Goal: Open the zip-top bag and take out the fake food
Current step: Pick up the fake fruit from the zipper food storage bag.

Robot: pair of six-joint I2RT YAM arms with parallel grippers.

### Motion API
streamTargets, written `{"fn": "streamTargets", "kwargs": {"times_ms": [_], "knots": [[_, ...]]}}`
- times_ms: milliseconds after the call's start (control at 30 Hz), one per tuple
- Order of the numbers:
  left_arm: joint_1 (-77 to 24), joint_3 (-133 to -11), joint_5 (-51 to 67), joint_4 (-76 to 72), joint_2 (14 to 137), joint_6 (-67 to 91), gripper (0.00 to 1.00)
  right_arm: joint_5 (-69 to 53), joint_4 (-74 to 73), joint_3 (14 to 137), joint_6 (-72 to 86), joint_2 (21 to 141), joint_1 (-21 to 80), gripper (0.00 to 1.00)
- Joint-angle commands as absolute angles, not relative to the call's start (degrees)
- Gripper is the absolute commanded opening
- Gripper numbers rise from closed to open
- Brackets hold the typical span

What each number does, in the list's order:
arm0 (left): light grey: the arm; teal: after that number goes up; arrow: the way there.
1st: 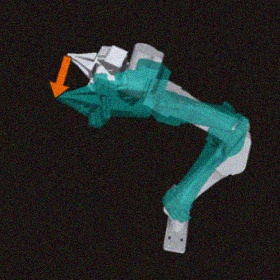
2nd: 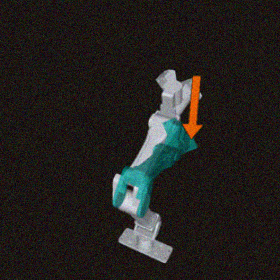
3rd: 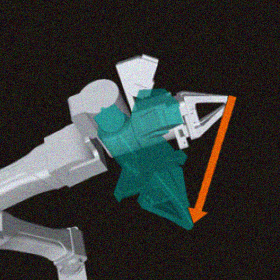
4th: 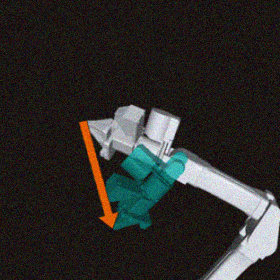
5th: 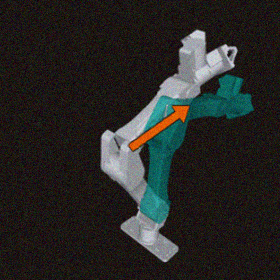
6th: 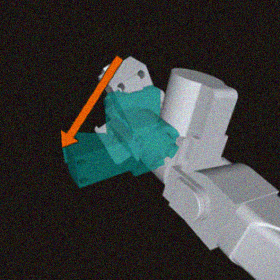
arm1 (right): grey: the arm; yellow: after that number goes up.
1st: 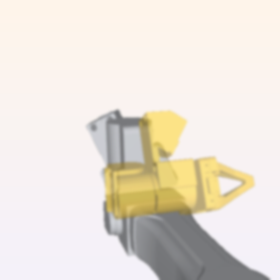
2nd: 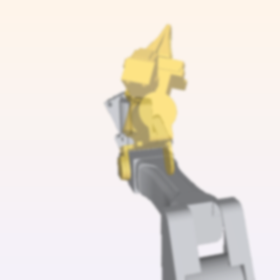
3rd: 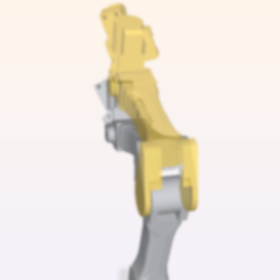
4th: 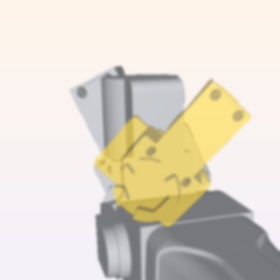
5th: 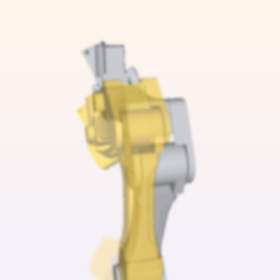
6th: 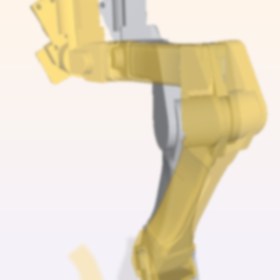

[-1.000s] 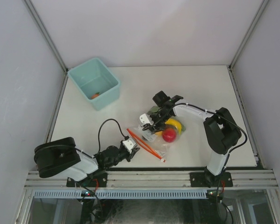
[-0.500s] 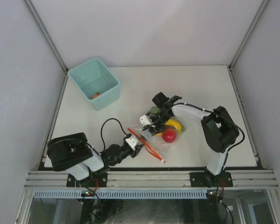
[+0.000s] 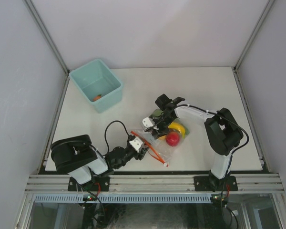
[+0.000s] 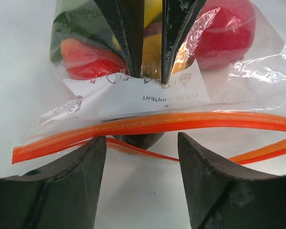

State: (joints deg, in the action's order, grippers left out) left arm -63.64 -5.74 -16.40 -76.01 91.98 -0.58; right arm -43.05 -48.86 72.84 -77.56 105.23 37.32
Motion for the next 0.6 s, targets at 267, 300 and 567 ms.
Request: {"fn": "streamTargets", "kwargs": {"times_ms": [267, 300, 567], "knots": [[-63.9, -10.38, -22.5, -79.98, 95.19, -2.35, 0.85, -47.5, -51.66, 76.41, -76.25, 106.86, 37.49, 0.26], [-63.9, -10.83, -23.3, -80.0, 95.79, -2.9, 0.87, -47.59, -51.74, 76.52, -76.09, 106.94, 37.44, 0.26], [-63.59, -13.43, -25.33, -79.97, 100.37, -3.88, 0.9, -48.21, -53.34, 77.96, -75.21, 108.68, 37.35, 0.23]]}}
